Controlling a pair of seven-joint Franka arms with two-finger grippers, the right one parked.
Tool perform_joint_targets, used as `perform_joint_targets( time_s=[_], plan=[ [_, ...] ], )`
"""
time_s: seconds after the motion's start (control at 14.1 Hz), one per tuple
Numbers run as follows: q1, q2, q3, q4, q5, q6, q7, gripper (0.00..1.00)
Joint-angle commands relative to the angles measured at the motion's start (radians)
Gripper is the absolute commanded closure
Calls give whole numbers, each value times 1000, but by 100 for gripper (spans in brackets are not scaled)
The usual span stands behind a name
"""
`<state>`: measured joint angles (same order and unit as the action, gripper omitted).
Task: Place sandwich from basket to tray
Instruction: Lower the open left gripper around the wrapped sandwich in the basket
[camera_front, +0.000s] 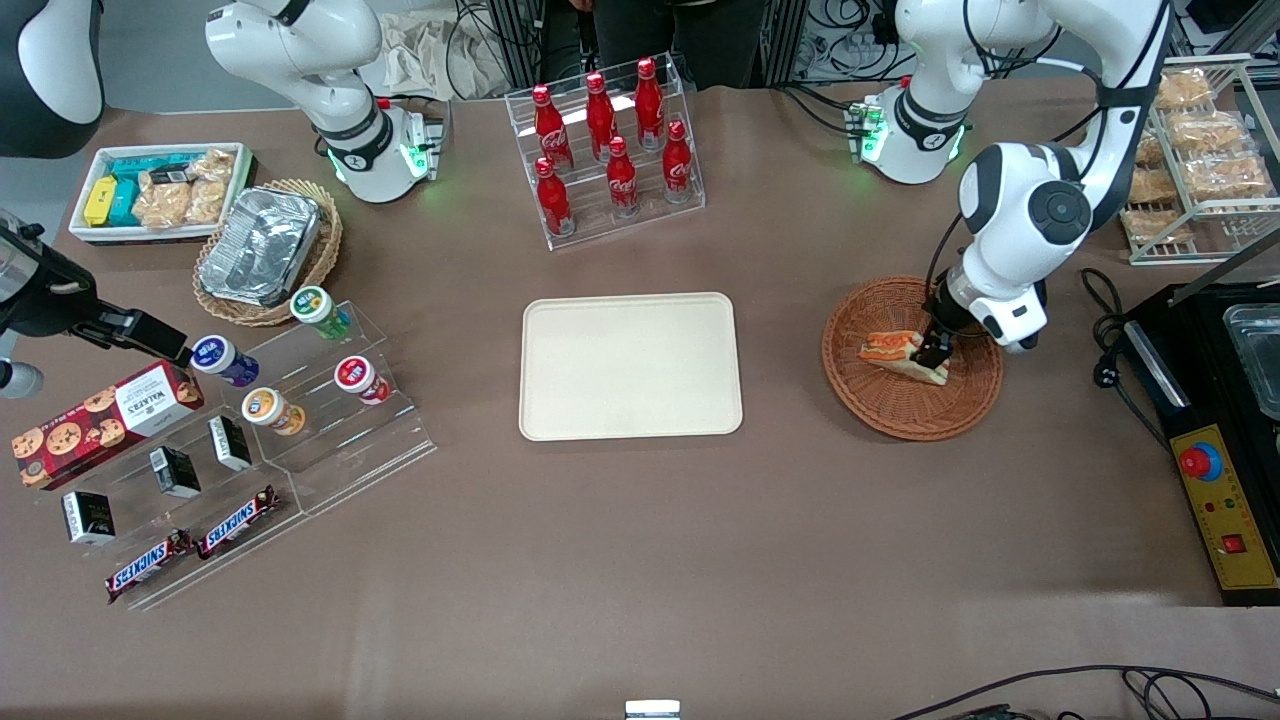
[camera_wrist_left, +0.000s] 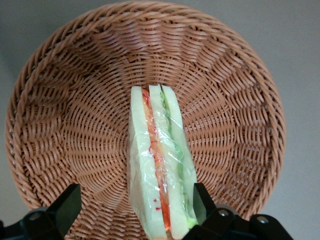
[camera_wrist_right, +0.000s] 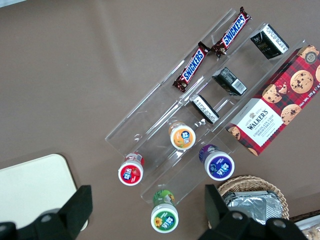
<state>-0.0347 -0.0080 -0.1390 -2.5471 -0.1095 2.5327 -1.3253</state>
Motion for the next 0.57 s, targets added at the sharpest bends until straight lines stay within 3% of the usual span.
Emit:
perform_joint_targets(
  time_s=[0.0, 0.5],
  plan=[
    [-5, 43, -4, 8, -19, 38, -18, 1],
    [-19, 65, -5, 8, -19, 60, -18, 1]
  ],
)
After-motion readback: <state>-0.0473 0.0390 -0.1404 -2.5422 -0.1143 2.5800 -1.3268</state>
